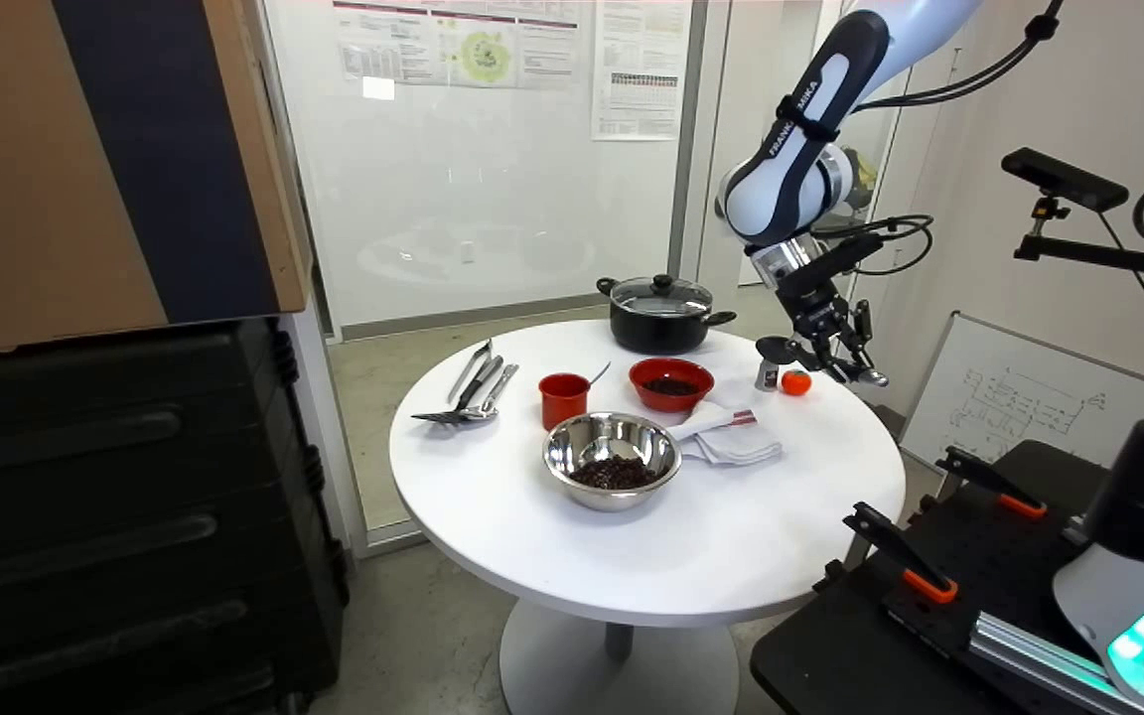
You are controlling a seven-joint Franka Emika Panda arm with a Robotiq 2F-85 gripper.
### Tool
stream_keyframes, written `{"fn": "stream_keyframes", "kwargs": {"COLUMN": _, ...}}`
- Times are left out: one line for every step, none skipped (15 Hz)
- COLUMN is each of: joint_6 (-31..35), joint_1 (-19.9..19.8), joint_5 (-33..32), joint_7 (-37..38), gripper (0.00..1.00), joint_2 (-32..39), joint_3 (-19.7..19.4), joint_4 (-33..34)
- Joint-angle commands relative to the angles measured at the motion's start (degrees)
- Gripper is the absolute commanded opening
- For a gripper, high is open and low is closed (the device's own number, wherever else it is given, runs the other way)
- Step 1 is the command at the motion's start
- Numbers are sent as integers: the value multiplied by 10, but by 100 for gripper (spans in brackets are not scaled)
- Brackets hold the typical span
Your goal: Use the black ladle to stir the contents in the silver bowl
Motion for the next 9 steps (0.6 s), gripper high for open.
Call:
{"fn": "stream_keyframes", "kwargs": {"joint_6": 54, "joint_1": 28, "joint_5": -28, "joint_7": 50, "gripper": 8, "joint_2": 39, "joint_3": -33, "joint_4": 4}}
{"fn": "stream_keyframes", "kwargs": {"joint_6": 68, "joint_1": 33, "joint_5": -38, "joint_7": 59, "gripper": 8, "joint_2": 49, "joint_3": -41, "joint_4": 5}}
{"fn": "stream_keyframes", "kwargs": {"joint_6": 81, "joint_1": 40, "joint_5": -50, "joint_7": 69, "gripper": 8, "joint_2": 59, "joint_3": -49, "joint_4": 7}}
{"fn": "stream_keyframes", "kwargs": {"joint_6": 92, "joint_1": 46, "joint_5": -60, "joint_7": 78, "gripper": 8, "joint_2": 68, "joint_3": -55, "joint_4": 9}}
{"fn": "stream_keyframes", "kwargs": {"joint_6": 102, "joint_1": 53, "joint_5": -72, "joint_7": 86, "gripper": 8, "joint_2": 74, "joint_3": -61, "joint_4": 10}}
{"fn": "stream_keyframes", "kwargs": {"joint_6": 111, "joint_1": 59, "joint_5": -82, "joint_7": 95, "gripper": 8, "joint_2": 80, "joint_3": -66, "joint_4": 11}}
{"fn": "stream_keyframes", "kwargs": {"joint_6": 120, "joint_1": 66, "joint_5": -94, "joint_7": 103, "gripper": 8, "joint_2": 83, "joint_3": -71, "joint_4": 11}}
{"fn": "stream_keyframes", "kwargs": {"joint_6": 129, "joint_1": 73, "joint_5": -105, "joint_7": 112, "gripper": 8, "joint_2": 86, "joint_3": -76, "joint_4": 10}}
{"fn": "stream_keyframes", "kwargs": {"joint_6": 138, "joint_1": 81, "joint_5": -117, "joint_7": 120, "gripper": 8, "joint_2": 86, "joint_3": -80, "joint_4": 9}}
